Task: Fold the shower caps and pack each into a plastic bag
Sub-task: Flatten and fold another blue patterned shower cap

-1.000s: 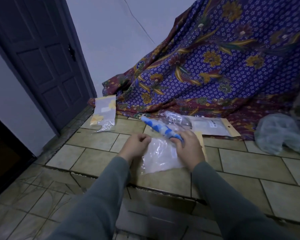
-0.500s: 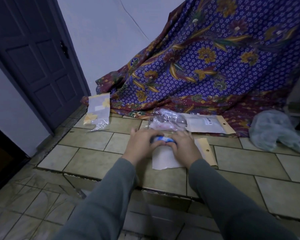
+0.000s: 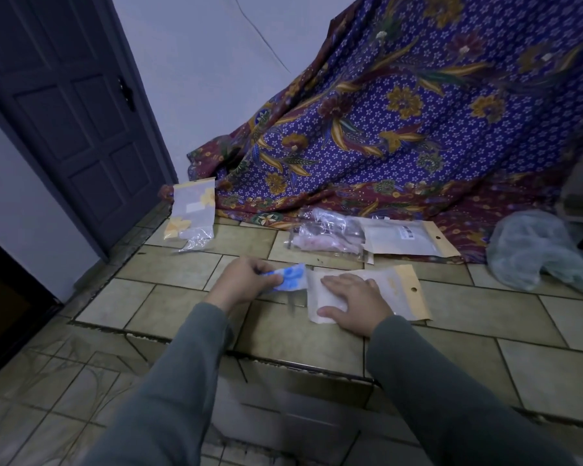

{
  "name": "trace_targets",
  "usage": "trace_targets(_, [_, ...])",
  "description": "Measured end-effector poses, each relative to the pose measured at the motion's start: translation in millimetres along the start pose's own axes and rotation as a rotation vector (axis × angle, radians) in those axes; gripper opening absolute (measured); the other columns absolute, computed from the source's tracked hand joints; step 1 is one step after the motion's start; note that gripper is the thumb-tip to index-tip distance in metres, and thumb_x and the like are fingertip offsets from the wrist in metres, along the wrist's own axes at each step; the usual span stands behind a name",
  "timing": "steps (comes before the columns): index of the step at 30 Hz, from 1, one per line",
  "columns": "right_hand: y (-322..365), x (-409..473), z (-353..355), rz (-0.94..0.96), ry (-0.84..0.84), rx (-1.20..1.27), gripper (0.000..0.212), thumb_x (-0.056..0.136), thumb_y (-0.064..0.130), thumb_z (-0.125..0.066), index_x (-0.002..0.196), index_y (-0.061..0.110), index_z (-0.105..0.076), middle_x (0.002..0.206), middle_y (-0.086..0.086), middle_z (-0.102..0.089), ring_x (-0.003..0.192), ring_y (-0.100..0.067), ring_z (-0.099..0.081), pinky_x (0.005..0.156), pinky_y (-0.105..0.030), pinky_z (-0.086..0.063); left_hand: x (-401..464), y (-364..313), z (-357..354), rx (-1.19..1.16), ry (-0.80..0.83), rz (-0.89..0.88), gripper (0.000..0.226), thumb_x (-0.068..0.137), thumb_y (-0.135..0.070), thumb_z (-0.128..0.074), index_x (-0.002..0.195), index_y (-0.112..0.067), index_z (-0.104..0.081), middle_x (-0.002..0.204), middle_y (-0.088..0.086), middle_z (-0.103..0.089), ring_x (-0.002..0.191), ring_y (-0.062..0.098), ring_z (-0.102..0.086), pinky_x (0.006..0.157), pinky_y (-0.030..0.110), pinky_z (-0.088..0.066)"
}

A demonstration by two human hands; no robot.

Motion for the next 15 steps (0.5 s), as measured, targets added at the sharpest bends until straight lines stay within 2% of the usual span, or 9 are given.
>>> trace_targets(4, [-7.6, -0.3, -2.3, -0.089, -0.134, 0.139, 0.052, 0.085, 0.052, -0.060, 0.133, 0.033, -0.053, 0.142, 0.017, -0.045, 0.131, -0.011, -0.032, 0.105, -0.034, -0.019, -2.8, 4.9, -4.7, 0.073, 0.061, 0.093, 0.016, 0.079, -0.030, -0.076, 0.082, -0.015, -0.075, 0.072, 0.001, -0.068, 0.064, 0.010, -0.056, 0.056, 0.020, -0.041])
trace_targets(7, [-14.7, -4.0, -0.5, -0.123, -0.266, 0.305, 0.038, 0.083, 0.043, -0.066, 0.120, 0.032, -0.064, 0.130, 0.018, -0.057, 0.122, -0.009, -0.041, 0.101, -0.030, -0.021, -0.8, 3.5, -8.9, 0.126, 0.042, 0.117, 0.016, 0.079, -0.032, -0.075, 0.084, -0.017, -0.075, 0.079, 0.001, -0.068, 0.073, 0.012, -0.060, 0.062, 0.023, -0.043])
trace_targets(11, [-15.0, -10.6, 1.2, -0.089, -0.336, 0.429, 0.036, 0.083, 0.039, -0.068, 0.119, 0.035, -0.064, 0.125, 0.021, -0.057, 0.121, -0.002, -0.041, 0.101, -0.026, -0.019, 3.1, -8.5, -19.2, 0.274, 0.075, 0.078, 0.015, 0.077, -0.036, -0.074, 0.079, -0.022, -0.071, 0.074, -0.005, -0.064, 0.079, 0.016, -0.063, 0.067, 0.025, -0.044])
trace_targets(15, [-7.5, -12.5, 2.4, 0.000, -0.280, 0.438, 0.041, 0.084, 0.040, -0.066, 0.124, 0.035, -0.059, 0.128, 0.024, -0.052, 0.127, -0.001, -0.038, 0.102, -0.024, -0.017, 5.5, -35.4, -38.5, 0.326, 0.197, -0.033, 0.025, 0.080, -0.028, -0.071, 0.061, -0.019, -0.057, 0.059, -0.005, -0.052, 0.065, 0.014, -0.052, 0.060, 0.023, -0.037])
Point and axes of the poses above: each hand's wrist, its own x-axis towards the middle knuckle, its own z-axis out of the back of the hand, y = z × x, the point moved 6 cm from there along x, towards the middle knuckle
